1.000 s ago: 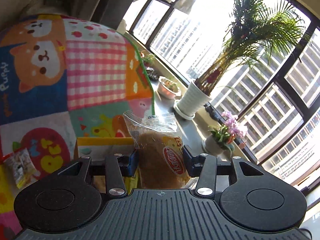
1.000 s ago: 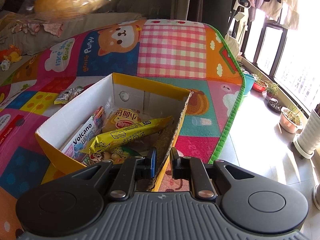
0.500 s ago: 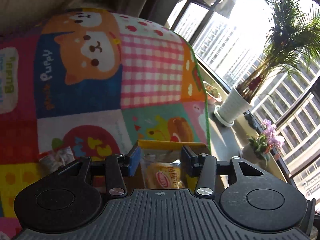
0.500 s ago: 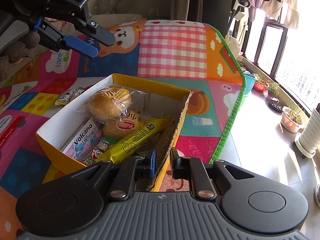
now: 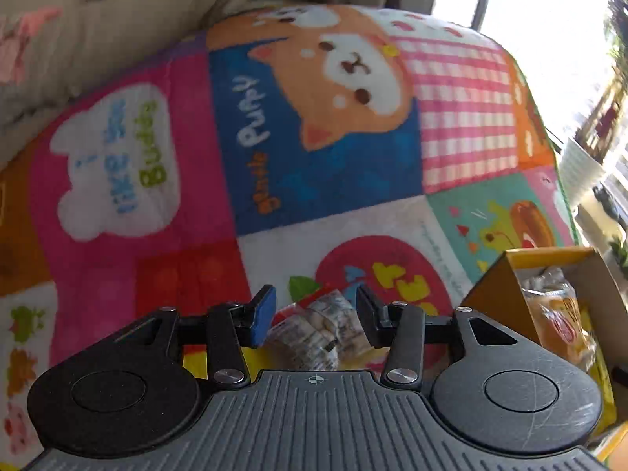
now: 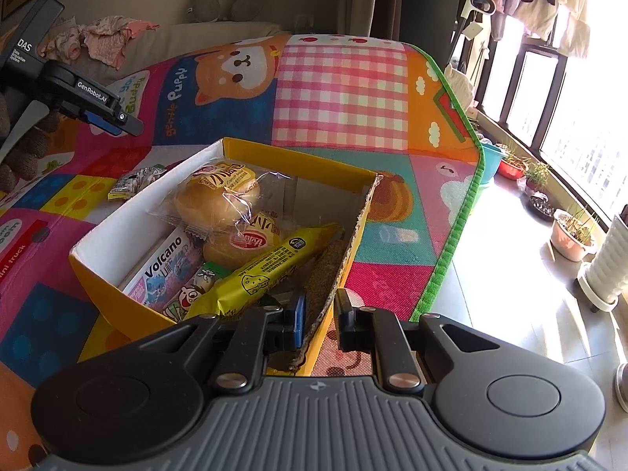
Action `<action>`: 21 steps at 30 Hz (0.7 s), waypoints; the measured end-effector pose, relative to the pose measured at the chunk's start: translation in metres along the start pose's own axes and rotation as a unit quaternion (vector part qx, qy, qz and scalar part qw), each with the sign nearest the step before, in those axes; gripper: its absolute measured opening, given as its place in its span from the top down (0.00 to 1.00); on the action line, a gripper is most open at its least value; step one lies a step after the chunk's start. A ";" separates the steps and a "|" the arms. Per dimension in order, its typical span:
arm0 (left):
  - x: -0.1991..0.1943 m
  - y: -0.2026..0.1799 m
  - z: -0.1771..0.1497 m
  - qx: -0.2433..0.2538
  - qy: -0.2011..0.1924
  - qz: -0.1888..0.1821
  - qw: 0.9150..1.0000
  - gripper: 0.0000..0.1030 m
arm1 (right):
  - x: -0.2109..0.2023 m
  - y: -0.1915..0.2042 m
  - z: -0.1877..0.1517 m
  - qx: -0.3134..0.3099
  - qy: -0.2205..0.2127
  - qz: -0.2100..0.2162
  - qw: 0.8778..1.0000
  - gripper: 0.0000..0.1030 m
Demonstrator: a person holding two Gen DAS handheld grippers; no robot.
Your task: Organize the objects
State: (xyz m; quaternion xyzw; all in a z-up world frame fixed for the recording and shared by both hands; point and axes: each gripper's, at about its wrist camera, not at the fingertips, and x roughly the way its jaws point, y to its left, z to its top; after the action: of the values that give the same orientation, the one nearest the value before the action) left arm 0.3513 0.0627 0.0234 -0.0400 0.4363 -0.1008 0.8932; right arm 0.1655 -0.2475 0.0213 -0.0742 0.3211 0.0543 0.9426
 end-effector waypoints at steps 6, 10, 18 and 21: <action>0.030 0.031 -0.001 -0.110 0.003 -0.004 0.994 0.52 | 0.001 0.000 0.000 0.003 0.001 0.001 1.000 0.86; 0.046 0.026 0.000 -0.116 0.011 -0.012 0.993 0.52 | 0.001 0.000 0.001 -0.001 0.003 0.001 1.000 0.86; 0.040 -0.005 -0.014 -0.017 0.037 -0.057 0.998 0.52 | 0.001 0.000 0.001 0.000 0.004 0.000 1.000 0.85; 0.027 -0.016 -0.031 0.032 0.046 -0.064 0.996 0.52 | 0.001 0.000 0.001 0.001 0.004 0.001 1.000 0.85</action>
State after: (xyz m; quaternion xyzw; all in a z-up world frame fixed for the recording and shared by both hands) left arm 0.3403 0.0418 -0.0140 -0.0349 0.4700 -0.1736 0.8647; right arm 0.1666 -0.2477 0.0214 -0.0733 0.3245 0.0546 0.9415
